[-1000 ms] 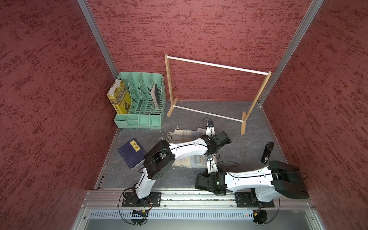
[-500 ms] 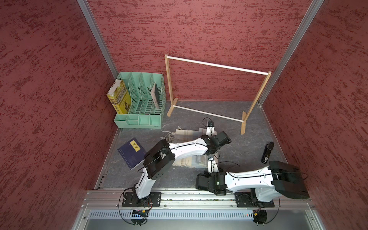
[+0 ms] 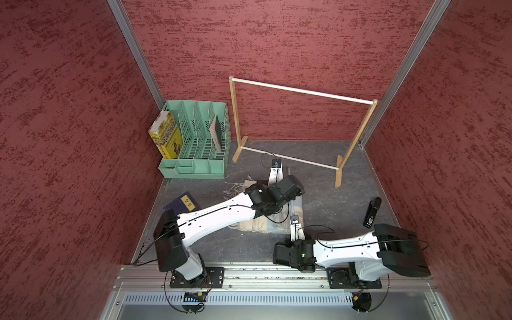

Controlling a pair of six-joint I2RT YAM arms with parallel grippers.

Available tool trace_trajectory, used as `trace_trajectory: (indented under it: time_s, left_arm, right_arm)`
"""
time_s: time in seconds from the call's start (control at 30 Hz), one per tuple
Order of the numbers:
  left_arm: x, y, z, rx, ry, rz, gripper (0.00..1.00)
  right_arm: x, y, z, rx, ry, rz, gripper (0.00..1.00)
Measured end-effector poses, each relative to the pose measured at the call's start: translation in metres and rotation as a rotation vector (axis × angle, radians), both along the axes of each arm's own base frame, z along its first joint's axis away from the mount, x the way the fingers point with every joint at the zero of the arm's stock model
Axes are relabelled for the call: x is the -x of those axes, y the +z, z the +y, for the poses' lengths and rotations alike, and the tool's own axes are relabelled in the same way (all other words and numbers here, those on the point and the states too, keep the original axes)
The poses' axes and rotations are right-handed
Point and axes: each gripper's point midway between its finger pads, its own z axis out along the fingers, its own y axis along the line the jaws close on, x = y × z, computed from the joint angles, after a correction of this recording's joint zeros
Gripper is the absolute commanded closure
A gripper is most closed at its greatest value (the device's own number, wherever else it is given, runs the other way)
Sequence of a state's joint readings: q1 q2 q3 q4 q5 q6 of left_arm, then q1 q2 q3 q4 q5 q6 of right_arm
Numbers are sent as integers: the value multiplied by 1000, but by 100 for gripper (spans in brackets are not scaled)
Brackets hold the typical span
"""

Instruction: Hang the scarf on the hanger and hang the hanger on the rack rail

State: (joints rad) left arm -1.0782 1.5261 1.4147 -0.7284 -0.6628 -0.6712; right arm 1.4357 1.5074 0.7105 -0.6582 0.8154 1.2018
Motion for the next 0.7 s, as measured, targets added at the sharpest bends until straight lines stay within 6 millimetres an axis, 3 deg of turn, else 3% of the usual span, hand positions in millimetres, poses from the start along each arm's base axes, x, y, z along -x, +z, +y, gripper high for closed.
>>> trace_trajectory:
  time_s: [0.07,0.17,0.3,0.37,0.53,0.7]
  left_arm:
    - [7,6,7,29,-23,1,0]
    - [10,-6,19,86,-46,53,0]
    - [-11,-63,53,133,40,186,0]
    - [-16,-94,57,139,64,260,1]
    - [-22,-150,26,171,31,398,3]
    - [-25,-178,-7,229,-11,468,5]
  right_arm:
    - [0,-1,-2,0,-5,0,100]
    - [0,-2,-4,1,-13,-1,100]
    - [0,-2,-4,-1,-17,-1,100]
    - [0,-2,-5,0,-17,-1,100]
    - [0,-2,-5,-1,-17,-1,100]
    - [0,-2,-5,-1,-17,-1,100]
